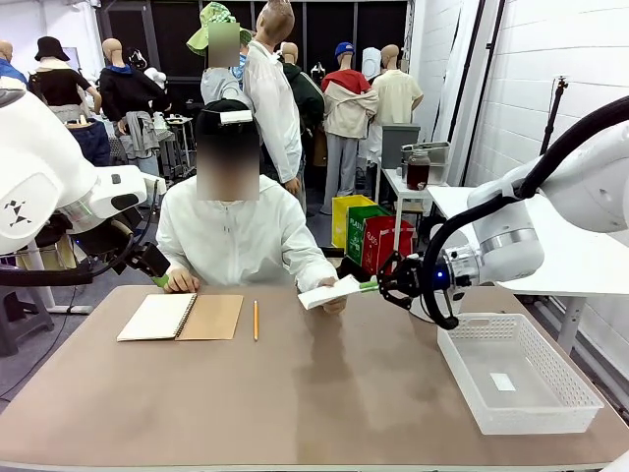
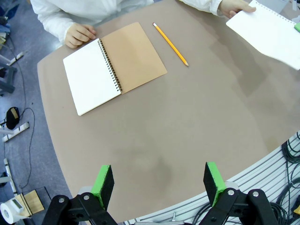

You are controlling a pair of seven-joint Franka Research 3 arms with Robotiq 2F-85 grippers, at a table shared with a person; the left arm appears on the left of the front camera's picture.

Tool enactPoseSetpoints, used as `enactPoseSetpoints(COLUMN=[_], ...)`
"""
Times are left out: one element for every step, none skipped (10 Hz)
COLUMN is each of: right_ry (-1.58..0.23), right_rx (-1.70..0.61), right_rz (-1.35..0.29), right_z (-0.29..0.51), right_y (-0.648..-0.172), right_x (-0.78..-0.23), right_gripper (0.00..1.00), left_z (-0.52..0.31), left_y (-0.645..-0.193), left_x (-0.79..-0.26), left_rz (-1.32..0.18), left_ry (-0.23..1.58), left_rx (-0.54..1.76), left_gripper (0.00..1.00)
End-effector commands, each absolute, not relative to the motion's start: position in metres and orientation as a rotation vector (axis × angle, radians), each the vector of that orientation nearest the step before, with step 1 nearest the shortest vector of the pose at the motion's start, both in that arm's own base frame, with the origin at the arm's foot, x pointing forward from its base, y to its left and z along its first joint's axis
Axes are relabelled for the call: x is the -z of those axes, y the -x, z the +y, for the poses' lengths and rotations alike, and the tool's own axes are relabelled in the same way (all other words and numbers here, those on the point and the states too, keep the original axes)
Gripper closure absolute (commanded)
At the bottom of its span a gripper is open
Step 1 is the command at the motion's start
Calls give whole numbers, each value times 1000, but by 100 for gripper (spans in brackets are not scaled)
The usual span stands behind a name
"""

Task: Sort the paper based on its condition.
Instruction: If a person hands you a paper, place it in the Organizing basket , and if it's crumpled, put it in the Trash can.

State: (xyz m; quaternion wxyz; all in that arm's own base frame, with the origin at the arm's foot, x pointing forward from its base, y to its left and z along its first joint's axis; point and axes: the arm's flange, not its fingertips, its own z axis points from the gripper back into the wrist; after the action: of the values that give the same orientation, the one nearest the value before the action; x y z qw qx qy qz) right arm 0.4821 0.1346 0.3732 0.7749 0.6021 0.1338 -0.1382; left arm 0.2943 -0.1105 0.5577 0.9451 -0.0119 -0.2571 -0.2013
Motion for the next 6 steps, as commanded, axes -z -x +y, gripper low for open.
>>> enactPoseSetpoints(right_ry=[-1247,-1205,-1138,-1062,-973,-889], right_rx=[244,203,146,51,-50,-134], right_rz=[171,112,37,-45,-133,-191], right_z=[114,103,90,77,64,48], right_y=[-475,-472,-465,-455,-442,-429], right_x=[-415,-436,-459,-477,-492,-503], right_gripper=[100,100,100,100,100,100], left_z=[-110,-110,-110,-110,-110,-110], left_y=[-294,-294,-294,-294,-294,-294], left_x=[-558,-558,-558,-558,-558,-558], left_rz=[-524,-524,-524,-524,-524,-524], left_ry=[26,26,26,26,26,26], left_rx=[411,411,411,411,411,411], left_gripper=[0,0,0,0,0,0])
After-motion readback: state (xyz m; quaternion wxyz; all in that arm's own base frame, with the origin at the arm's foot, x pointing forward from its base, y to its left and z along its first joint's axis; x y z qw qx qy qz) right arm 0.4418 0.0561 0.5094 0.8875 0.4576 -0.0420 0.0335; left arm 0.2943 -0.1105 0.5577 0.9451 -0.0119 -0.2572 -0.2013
